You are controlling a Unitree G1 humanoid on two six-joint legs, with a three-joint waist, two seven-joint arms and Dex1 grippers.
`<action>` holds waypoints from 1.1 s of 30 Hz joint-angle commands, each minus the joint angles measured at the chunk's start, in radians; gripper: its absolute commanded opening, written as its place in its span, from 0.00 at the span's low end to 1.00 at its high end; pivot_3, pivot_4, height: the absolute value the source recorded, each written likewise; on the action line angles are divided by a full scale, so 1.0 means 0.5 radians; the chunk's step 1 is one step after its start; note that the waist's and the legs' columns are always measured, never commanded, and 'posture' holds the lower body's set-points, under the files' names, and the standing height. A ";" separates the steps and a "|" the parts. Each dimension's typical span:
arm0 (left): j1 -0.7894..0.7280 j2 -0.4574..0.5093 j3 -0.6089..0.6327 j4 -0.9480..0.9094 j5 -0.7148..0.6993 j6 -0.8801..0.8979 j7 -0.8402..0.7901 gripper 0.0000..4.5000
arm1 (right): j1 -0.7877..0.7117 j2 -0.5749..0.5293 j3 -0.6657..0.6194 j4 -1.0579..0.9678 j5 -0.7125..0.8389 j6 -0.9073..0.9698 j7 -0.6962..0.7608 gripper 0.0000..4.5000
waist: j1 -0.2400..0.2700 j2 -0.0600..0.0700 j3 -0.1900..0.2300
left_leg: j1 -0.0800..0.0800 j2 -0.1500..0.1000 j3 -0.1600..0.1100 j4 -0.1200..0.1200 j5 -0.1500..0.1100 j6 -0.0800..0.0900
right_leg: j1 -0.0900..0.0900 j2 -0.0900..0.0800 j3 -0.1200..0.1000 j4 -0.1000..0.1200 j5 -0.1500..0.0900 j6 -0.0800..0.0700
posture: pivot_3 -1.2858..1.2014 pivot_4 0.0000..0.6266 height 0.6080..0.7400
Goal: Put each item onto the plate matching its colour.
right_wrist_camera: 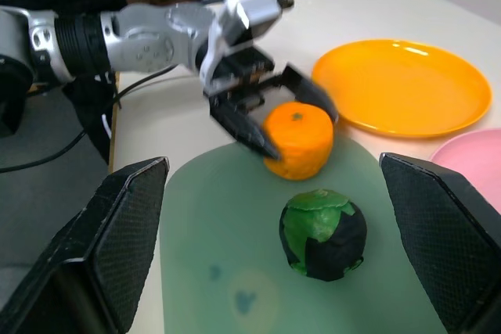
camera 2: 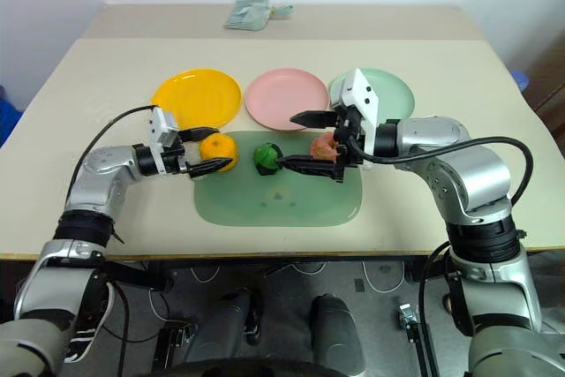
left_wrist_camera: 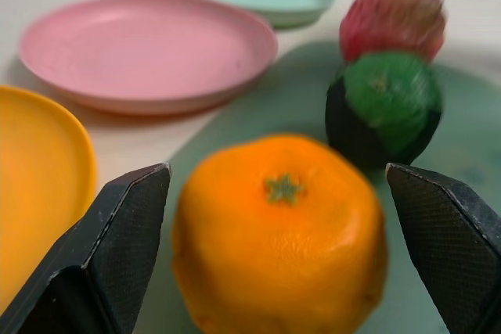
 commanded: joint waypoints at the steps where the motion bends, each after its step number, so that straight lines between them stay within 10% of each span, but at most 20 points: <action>1: -0.029 0.001 0.013 0.044 0.012 -0.046 -0.068 0.88 | -0.023 0.010 -0.037 -0.037 0.016 -0.048 -0.031 1.00 | -0.001 0.000 0.000 | 0.000 0.000 0.000 0.000 0.000 0.000 | 0.000 0.000 0.000 0.000 0.000 0.000 | 0.52 0.24 1.00; 4: -0.027 0.001 0.060 0.036 0.015 -0.096 -0.010 0.73 | -0.027 0.008 -0.027 -0.022 0.015 -0.066 -0.031 1.00 | -0.001 0.000 0.000 | 0.000 0.000 0.000 0.000 0.000 0.000 | 0.000 0.000 0.000 0.000 0.000 0.000 | 0.52 0.24 1.00; 20: -0.505 -0.085 0.711 0.646 -0.169 -0.125 1.086 0.73 | -0.353 0.475 -0.079 0.657 -0.322 -0.549 -0.580 1.00 | -0.002 -0.001 0.000 | -0.001 -0.001 0.000 0.001 0.000 0.000 | -0.001 0.000 -0.001 0.001 0.000 0.001 | 0.52 0.24 1.00; 29: -0.607 -0.094 0.669 0.964 0.048 -0.375 1.426 0.73 | -0.283 0.461 -0.039 0.558 -0.338 -0.618 -0.468 1.00 | -0.001 -0.001 0.000 | -0.002 -0.001 0.007 0.001 0.000 0.000 | -0.001 0.000 -0.001 0.001 0.001 0.001 | 0.52 0.24 1.00; 33: -0.626 -0.116 0.684 0.943 0.032 -0.447 1.320 1.00 | -0.266 0.472 -0.039 0.524 -0.332 -0.596 -0.455 1.00 | -0.002 -0.001 0.000 | -0.002 -0.001 0.008 0.001 0.000 0.000 | -0.001 0.000 -0.001 0.001 0.001 0.001 | 0.52 0.24 1.00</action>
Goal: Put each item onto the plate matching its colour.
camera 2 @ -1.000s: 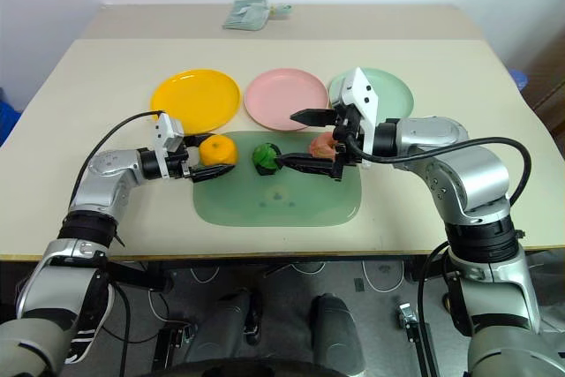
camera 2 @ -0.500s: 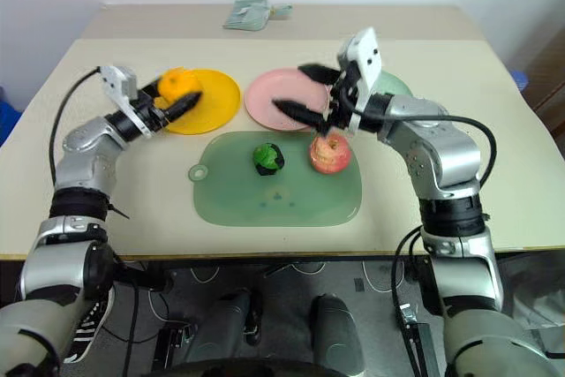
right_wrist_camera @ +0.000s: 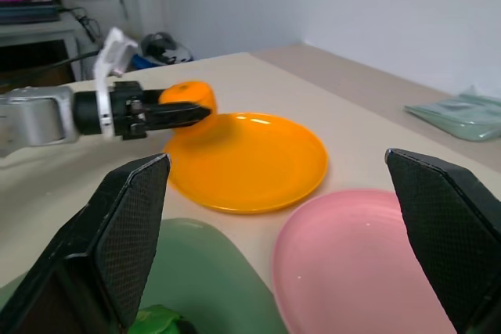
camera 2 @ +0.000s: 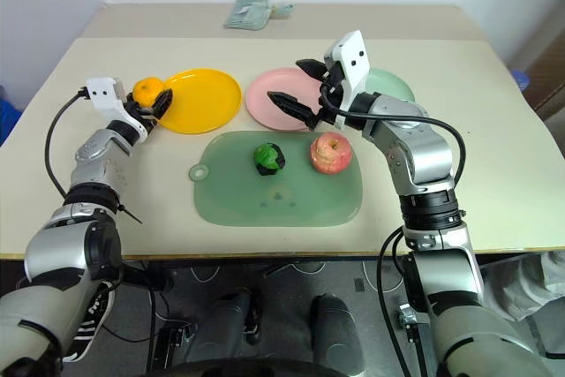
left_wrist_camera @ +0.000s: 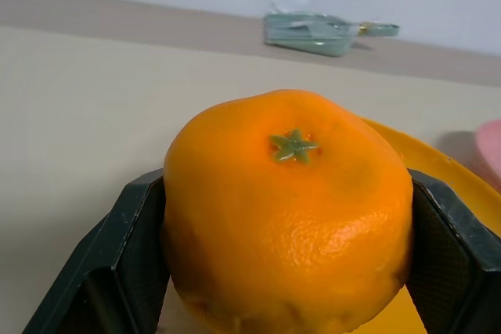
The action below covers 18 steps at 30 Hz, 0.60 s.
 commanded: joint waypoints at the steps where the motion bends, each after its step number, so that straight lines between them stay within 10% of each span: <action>1: -0.071 0.001 0.017 -0.062 -0.026 -0.105 -0.088 1.00 | 0.001 0.000 -0.018 -0.107 0.024 -0.016 0.014 1.00 | 0.001 0.000 0.000 | 0.000 0.000 0.000 0.000 0.000 0.000 | 0.000 0.000 0.000 0.000 0.000 0.000 | 0.52 0.24 1.00; 9: 0.026 0.065 -0.057 -0.481 -0.056 -0.111 -0.426 1.00 | 0.020 -0.004 -0.005 -0.120 0.013 -0.027 0.044 1.00 | -0.004 0.000 0.000 | 0.000 0.001 0.002 0.000 0.000 0.000 | 0.000 0.000 0.000 0.000 0.000 0.000 | 0.52 0.24 1.00; 18: 0.583 0.331 -0.152 -1.671 -0.520 0.694 -1.149 1.00 | 0.076 -0.032 0.140 -0.189 -0.037 0.108 0.096 1.00 | -0.046 0.000 0.000 | 0.001 0.003 0.000 -0.003 0.000 -0.001 | -0.001 0.000 0.001 -0.001 0.000 0.000 | 0.52 0.24 1.00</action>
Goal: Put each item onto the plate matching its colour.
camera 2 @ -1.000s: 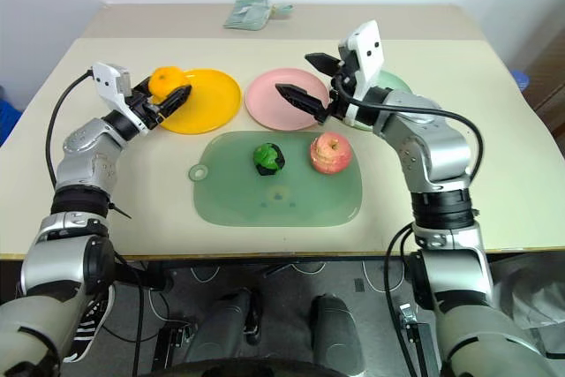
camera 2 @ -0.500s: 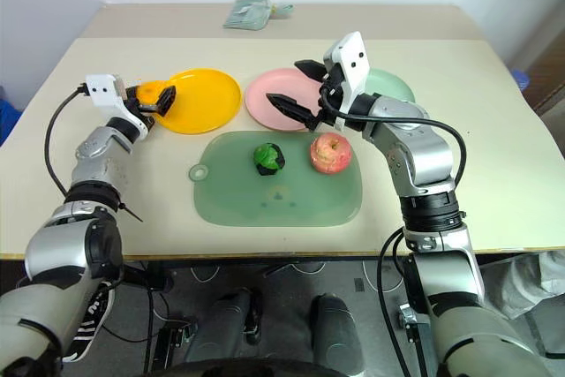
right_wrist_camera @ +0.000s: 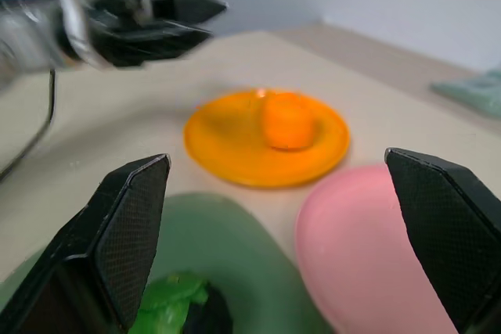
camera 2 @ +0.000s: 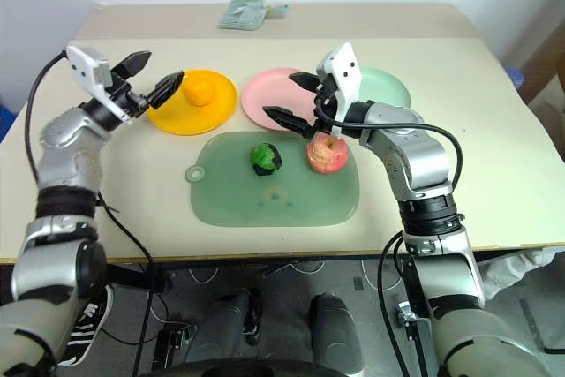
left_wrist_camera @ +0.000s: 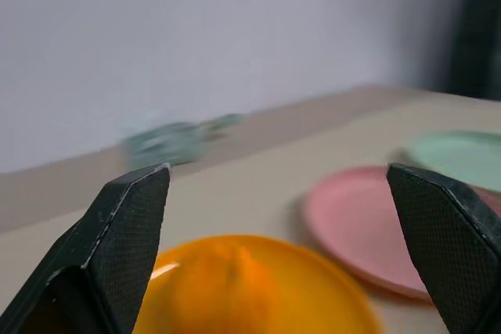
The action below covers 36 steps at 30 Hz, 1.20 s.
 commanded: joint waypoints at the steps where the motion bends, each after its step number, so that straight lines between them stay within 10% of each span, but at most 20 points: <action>1: 0.161 0.125 0.021 -0.426 -0.208 0.256 -0.177 1.00 | -0.017 -0.012 0.020 -0.130 0.018 0.042 0.027 1.00 | -0.005 0.000 0.000 | 0.000 0.001 -0.004 0.000 0.000 0.000 | 0.000 0.000 0.001 0.000 0.000 0.000 | 0.52 0.24 1.00; 14: 0.863 0.634 0.083 -1.162 -0.565 0.910 -0.558 1.00 | -0.006 -0.132 0.188 -0.312 0.002 0.281 0.168 1.00 | -0.001 0.001 0.001 | 0.002 0.001 -0.008 -0.001 0.000 0.000 | 0.000 -0.003 0.002 -0.001 -0.001 -0.001 | 0.52 0.24 1.00; 36: 1.190 0.567 0.252 -1.333 -0.489 0.664 -0.389 1.00 | -0.036 0.058 0.696 0.150 -0.669 -0.109 0.060 1.00 | -0.008 0.001 0.001 | 0.000 -0.001 -0.006 -0.005 0.000 -0.001 | -0.004 -0.005 0.003 -0.002 -0.001 -0.002 | 0.52 0.24 1.00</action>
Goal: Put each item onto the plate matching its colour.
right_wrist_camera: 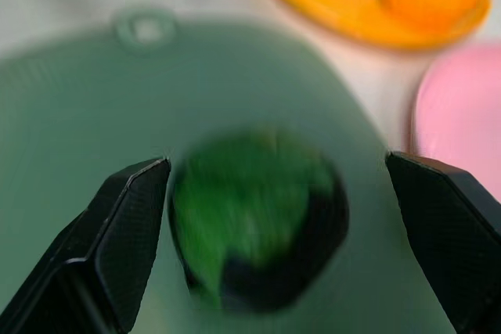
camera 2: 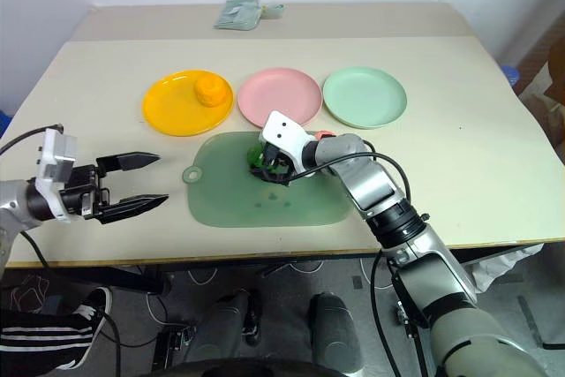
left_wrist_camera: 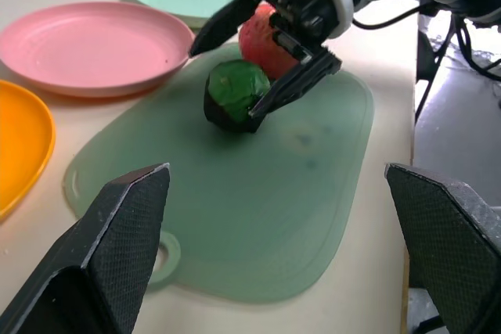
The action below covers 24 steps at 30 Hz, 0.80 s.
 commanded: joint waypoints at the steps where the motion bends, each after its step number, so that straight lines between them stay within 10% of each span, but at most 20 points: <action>1: 0.002 -0.008 0.063 -0.062 -0.008 -0.055 0.037 1.00 | 0.005 0.000 0.012 -0.021 -0.033 -0.066 0.068 1.00 | 0.002 0.000 0.000 | 0.000 0.000 0.000 0.000 0.000 0.000 | 0.000 0.000 0.000 0.000 0.000 0.000 | 0.52 0.24 1.00; 6: -0.013 -0.018 0.067 -0.043 -0.015 -0.074 0.065 1.00 | -0.029 0.075 -0.092 -0.012 0.037 -0.011 0.077 0.83 | 0.002 0.000 0.000 | 0.000 0.000 0.000 0.000 0.000 0.000 | 0.001 0.000 0.000 0.000 0.000 0.000 | 0.52 0.24 1.00; 18: -0.214 -0.103 0.031 0.097 -0.014 -0.138 0.148 1.00 | -0.249 0.221 -0.564 0.048 0.333 0.133 -0.064 0.83 | 0.003 0.000 0.000 | 0.000 0.000 0.000 0.001 0.000 0.000 | 0.001 0.000 0.000 0.001 0.000 0.000 | 0.52 0.24 1.00; 24: -0.205 -0.091 -0.007 0.048 -0.016 -0.102 0.118 1.00 | -0.095 0.015 -0.343 -0.159 0.317 0.245 0.203 0.83 | 0.004 -0.001 -0.001 | 0.000 -0.001 0.001 -0.001 0.000 0.001 | 0.002 0.001 -0.001 -0.001 0.000 0.000 | 0.52 0.24 1.00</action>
